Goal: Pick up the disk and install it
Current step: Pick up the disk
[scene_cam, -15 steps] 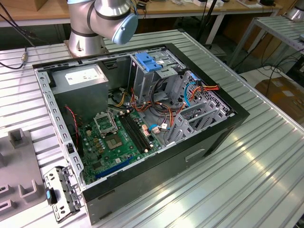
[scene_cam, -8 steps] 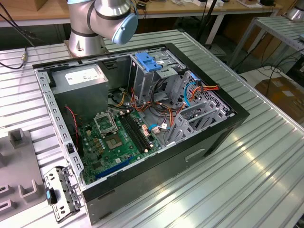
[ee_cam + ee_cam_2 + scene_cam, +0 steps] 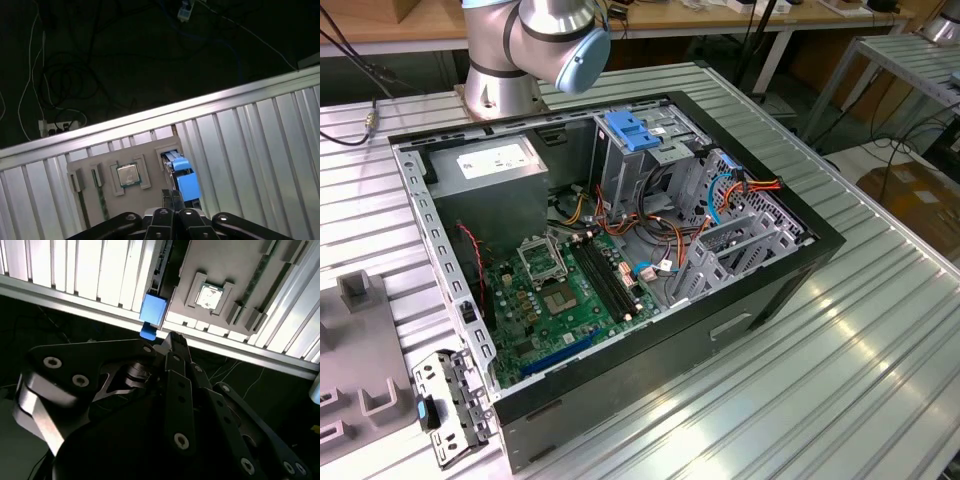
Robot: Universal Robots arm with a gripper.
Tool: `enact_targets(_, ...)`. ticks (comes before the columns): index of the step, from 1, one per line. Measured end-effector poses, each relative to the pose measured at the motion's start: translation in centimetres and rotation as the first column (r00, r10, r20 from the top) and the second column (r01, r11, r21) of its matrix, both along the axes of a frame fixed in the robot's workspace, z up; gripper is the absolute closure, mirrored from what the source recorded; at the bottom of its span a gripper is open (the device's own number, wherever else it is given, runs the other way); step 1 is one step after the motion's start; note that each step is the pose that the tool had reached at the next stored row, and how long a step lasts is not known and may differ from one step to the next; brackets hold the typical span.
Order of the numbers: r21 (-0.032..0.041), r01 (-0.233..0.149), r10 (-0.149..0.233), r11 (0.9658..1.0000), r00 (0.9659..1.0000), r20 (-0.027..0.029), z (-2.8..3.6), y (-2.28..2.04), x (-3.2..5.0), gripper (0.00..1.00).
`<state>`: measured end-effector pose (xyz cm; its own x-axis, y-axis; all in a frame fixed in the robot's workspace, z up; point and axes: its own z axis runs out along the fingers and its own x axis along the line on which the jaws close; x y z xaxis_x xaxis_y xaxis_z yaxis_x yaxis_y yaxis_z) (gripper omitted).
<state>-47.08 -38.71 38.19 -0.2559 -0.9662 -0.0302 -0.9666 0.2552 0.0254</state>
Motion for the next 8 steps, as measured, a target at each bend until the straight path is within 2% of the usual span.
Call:
enact_targets(2, -0.0002, -0.001, 0.001, 1.0000, 0.9999, 0.0129, -0.03, 0.00, 0.00, 0.89)
enact_targets(3, -0.0001, -0.001, 0.001, 1.0000, 0.9998, 0.0220, -0.07, 0.01, 0.01, 0.89)
enact_targets(4, -0.0001, -0.002, 0.002, 1.0000, 0.9994, 0.0339, -0.12, 0.04, 0.01, 0.89)
enact_targets(6, -0.0001, -0.004, 0.004, 1.0000, 0.9992, 0.0397, -0.16, 0.18, 0.03, 0.89)
enact_targets(8, -0.0001, -0.008, 0.008, 1.0000, 0.9991, 0.0424, -0.19, 0.33, 0.03, 0.89)
